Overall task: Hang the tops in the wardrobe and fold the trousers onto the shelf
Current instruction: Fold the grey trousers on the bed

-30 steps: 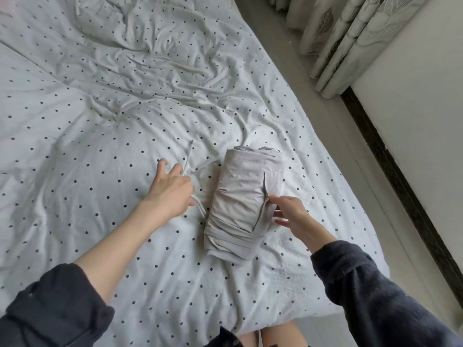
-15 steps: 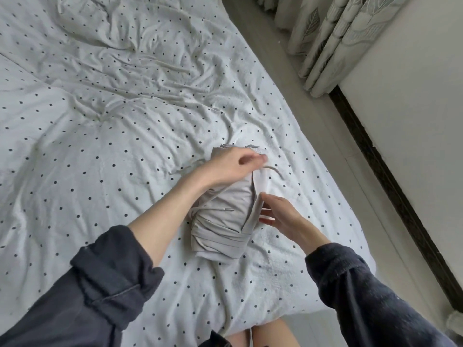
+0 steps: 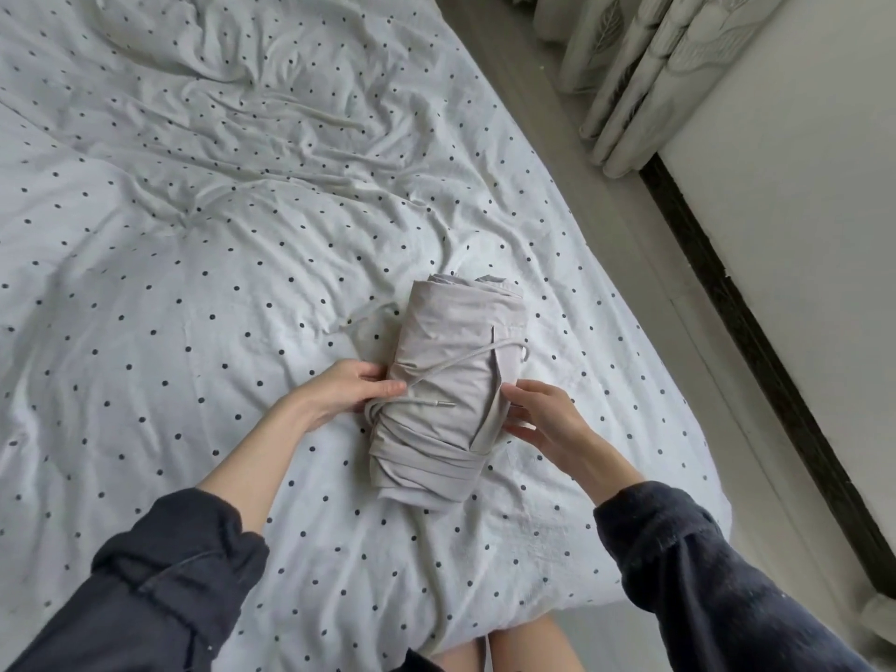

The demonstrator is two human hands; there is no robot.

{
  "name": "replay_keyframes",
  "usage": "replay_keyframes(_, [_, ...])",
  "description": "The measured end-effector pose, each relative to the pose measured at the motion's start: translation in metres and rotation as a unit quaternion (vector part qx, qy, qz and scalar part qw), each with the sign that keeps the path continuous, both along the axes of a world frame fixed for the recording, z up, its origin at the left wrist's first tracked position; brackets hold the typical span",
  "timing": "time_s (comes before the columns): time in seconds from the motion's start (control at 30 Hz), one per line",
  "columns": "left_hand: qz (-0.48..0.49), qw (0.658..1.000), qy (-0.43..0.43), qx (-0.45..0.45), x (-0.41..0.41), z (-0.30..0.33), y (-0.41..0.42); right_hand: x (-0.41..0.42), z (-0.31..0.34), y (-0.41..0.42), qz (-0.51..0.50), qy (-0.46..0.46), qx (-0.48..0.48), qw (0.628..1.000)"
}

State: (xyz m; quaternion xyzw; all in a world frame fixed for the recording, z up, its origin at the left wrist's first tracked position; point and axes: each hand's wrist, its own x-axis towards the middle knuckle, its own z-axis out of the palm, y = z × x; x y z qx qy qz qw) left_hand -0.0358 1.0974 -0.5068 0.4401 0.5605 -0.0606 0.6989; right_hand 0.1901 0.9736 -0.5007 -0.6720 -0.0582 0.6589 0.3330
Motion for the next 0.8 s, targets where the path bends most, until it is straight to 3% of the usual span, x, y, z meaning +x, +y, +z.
replay_keyframes(0.23, [-0.023,0.999,-0.009,-0.045,0.008,-0.002,0.01,-0.005,0.002,-0.002,-0.009,-0.006,-0.047,0.999])
replay_keyframes(0.5, [-0.018,0.997,-0.041,-0.06,0.015,0.019,0.003,0.004,0.022,-0.014,-0.023,0.011,-0.037,0.999])
replay_keyframes(0.8, [-0.098,0.99,-0.074,-0.064,0.051,0.067,-0.039,0.03,0.073,-0.081,-0.073,0.006,-0.015,0.997])
